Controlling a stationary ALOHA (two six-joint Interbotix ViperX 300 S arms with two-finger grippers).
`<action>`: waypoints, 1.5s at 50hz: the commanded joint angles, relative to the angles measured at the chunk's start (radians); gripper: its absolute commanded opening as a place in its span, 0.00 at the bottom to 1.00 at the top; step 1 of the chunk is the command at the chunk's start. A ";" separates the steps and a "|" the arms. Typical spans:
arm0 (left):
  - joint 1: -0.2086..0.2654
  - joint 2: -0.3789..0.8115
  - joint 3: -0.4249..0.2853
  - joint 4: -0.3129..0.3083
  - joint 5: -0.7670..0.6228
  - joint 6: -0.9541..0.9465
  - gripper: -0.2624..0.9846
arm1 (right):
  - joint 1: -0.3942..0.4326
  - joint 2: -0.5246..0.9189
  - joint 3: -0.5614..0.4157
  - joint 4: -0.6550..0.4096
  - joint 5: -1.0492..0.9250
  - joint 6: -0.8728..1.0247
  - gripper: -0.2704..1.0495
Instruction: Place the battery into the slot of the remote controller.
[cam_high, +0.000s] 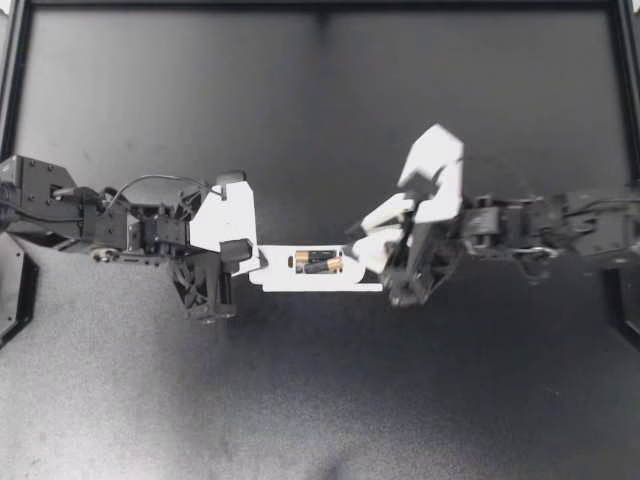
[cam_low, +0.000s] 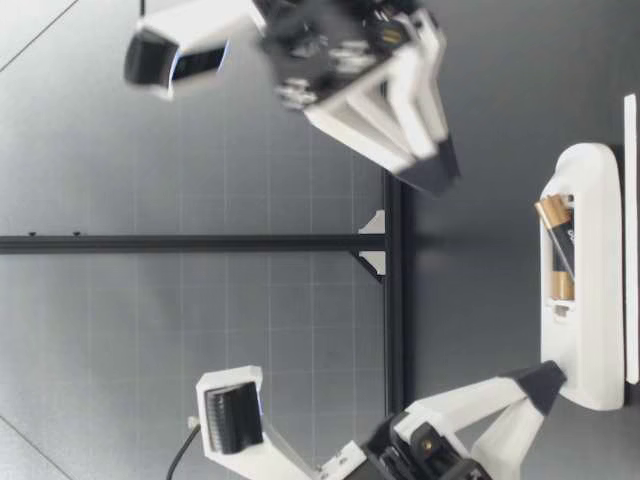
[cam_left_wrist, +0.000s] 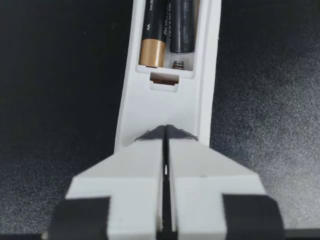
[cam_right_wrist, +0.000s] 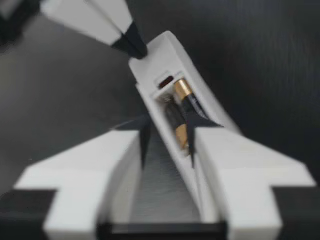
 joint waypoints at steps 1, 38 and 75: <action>0.003 -0.009 -0.012 -0.002 -0.003 -0.003 0.07 | 0.000 -0.044 0.006 0.003 -0.014 0.173 0.39; 0.003 -0.003 -0.005 -0.009 -0.002 -0.015 0.07 | -0.006 0.109 -0.149 -0.014 0.235 0.468 0.11; 0.003 -0.003 0.005 -0.009 -0.002 -0.015 0.07 | 0.035 0.181 -0.222 -0.072 0.302 0.466 0.11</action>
